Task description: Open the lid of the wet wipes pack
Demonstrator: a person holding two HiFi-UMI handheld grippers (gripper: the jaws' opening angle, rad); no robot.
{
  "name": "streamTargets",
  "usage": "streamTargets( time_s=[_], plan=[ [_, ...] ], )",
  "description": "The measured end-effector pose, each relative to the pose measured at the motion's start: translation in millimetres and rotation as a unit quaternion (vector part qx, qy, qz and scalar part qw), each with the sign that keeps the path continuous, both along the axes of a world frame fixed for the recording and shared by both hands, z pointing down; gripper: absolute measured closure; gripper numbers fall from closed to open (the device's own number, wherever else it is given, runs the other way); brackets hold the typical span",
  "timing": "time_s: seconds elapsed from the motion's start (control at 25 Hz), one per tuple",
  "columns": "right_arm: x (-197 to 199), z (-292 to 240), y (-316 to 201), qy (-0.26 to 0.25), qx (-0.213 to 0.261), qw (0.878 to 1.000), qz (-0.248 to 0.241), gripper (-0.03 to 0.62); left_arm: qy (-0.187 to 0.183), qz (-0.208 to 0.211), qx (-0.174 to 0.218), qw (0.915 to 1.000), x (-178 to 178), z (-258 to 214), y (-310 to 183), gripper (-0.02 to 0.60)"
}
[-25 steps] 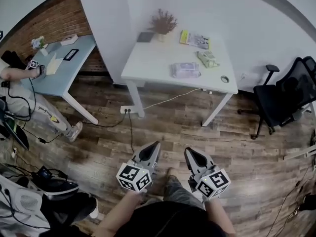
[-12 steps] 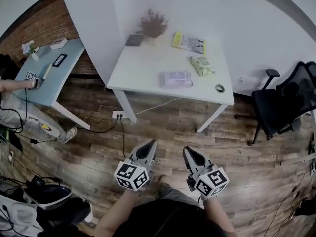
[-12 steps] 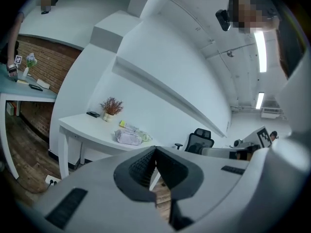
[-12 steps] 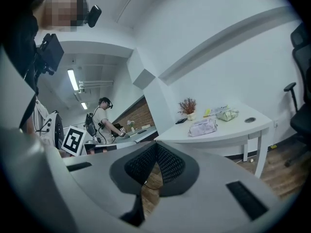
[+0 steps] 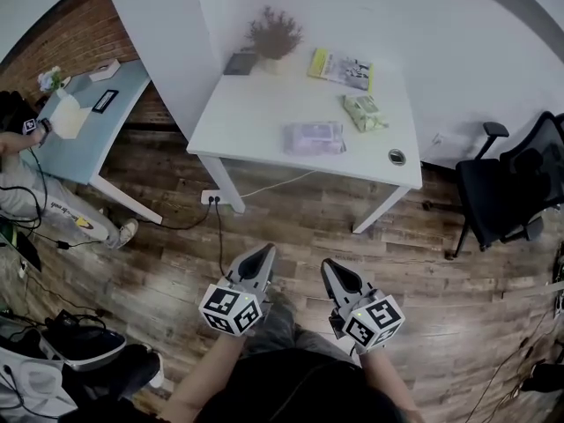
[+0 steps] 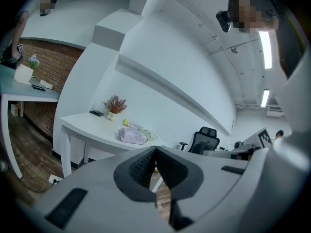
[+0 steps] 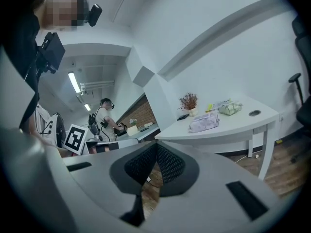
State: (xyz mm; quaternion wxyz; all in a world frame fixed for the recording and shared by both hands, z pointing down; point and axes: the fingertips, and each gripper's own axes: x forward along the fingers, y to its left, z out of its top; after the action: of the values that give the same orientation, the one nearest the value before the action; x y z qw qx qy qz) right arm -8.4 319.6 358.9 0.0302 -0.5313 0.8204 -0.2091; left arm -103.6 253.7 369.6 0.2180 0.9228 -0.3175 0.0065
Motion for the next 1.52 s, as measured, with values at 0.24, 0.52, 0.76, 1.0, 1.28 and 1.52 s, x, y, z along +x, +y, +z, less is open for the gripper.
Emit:
streamTargets(
  time_s=[0.24, 0.52, 0.76, 1.0, 1.28, 1.52],
  plan=[
    [22.0, 7.6, -12.8, -0.006, -0.005, 1.0, 0.02, 0.574, -0.003, 0.007, -0.004, 1.0, 11.9, 8.9, -14.8, 0.569],
    [55.4, 14.7, -46.0, -0.01, -0.015, 0.999, 0.045, 0.574, -0.005, 0.037, -0.005, 0.9993, 52.4, 14.6, -56.1, 0.569],
    [79.3, 11.2, -98.7, -0.007, -0.02, 0.998, 0.052, 0.574, 0.002, 0.066, 0.004, 0.9978, 86.2, 8.3, -107.5, 0.569],
    [94.6, 7.9, -145.7, 0.007, -0.029, 0.998, 0.047, 0.574, 0.013, 0.084, 0.006, 0.9963, 113.4, 3.4, -156.4, 0.569],
    [99.5, 9.8, -206.9, 0.002, -0.029, 0.999, 0.025, 0.574, 0.05, 0.114, 0.012, 0.9921, 124.2, 0.7, -205.2, 0.569],
    [93.6, 20.3, -249.1, 0.028, -0.045, 0.999, -0.006, 0.574, 0.02, 0.136, 0.022, 0.9902, 127.5, 14.3, -238.0, 0.568]
  ],
)
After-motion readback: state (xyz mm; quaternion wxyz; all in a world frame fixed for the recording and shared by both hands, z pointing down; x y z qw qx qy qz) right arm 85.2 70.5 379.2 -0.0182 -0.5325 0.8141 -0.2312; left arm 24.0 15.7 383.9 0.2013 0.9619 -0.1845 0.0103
